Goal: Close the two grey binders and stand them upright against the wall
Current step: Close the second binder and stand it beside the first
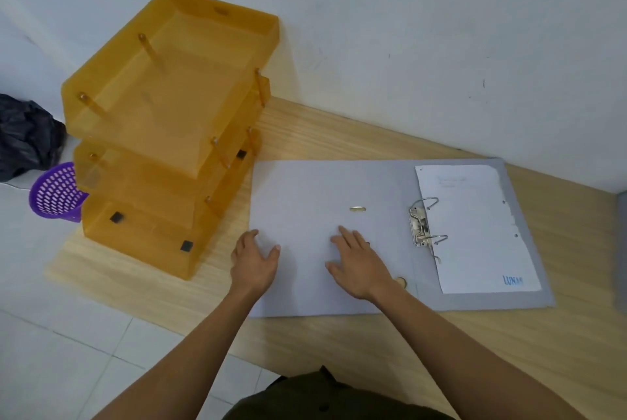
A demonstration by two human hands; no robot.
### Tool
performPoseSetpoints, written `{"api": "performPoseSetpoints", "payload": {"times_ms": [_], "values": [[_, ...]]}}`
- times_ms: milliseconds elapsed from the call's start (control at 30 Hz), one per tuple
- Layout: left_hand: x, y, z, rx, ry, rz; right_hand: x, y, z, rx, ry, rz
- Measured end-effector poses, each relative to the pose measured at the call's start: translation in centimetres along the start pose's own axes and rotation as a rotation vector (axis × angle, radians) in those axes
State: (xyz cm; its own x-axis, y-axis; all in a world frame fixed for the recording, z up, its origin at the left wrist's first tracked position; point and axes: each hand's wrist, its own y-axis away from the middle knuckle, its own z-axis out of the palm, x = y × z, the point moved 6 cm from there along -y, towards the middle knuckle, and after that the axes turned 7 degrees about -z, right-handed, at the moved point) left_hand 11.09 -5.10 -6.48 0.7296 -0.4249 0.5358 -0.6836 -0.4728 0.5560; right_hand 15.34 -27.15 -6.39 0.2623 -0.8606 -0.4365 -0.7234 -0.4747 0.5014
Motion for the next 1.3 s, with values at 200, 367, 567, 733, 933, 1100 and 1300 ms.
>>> {"api": "performPoseSetpoints", "payload": {"times_ms": [200, 367, 567, 733, 933, 1100, 1300], "values": [[-2.4, 0.0, -1.1, -0.028, 0.240, -0.125, -0.4, 0.4, 2.2, -0.029, -0.172, 0.054], [-2.2, 0.2, -1.5, -0.214, 0.332, -0.148, -0.5, 1.9, 2.3, 0.042, -0.323, 0.066], [3.1, 3.0, -3.6, -0.282, 0.390, 0.182, -4.2, 2.0, -0.6, 0.111, -0.529, 0.022], [5.7, 4.7, -7.6, -0.260, 0.348, 0.326, -8.5, 2.0, -4.3, 0.140, -0.652, -0.119], [10.1, 7.9, -7.3, -0.409, 0.544, 0.357, -10.8, 3.3, -7.2, 0.214, -0.716, -0.240], [14.6, 10.3, -2.6, -0.530, 0.679, 0.358, -8.4, 6.0, -9.9, 0.347, -0.799, -0.224], [19.0, 12.7, 4.2, -0.577, 0.589, 0.442, -4.2, 10.0, -12.9, 0.421, -0.992, -0.141]]}}
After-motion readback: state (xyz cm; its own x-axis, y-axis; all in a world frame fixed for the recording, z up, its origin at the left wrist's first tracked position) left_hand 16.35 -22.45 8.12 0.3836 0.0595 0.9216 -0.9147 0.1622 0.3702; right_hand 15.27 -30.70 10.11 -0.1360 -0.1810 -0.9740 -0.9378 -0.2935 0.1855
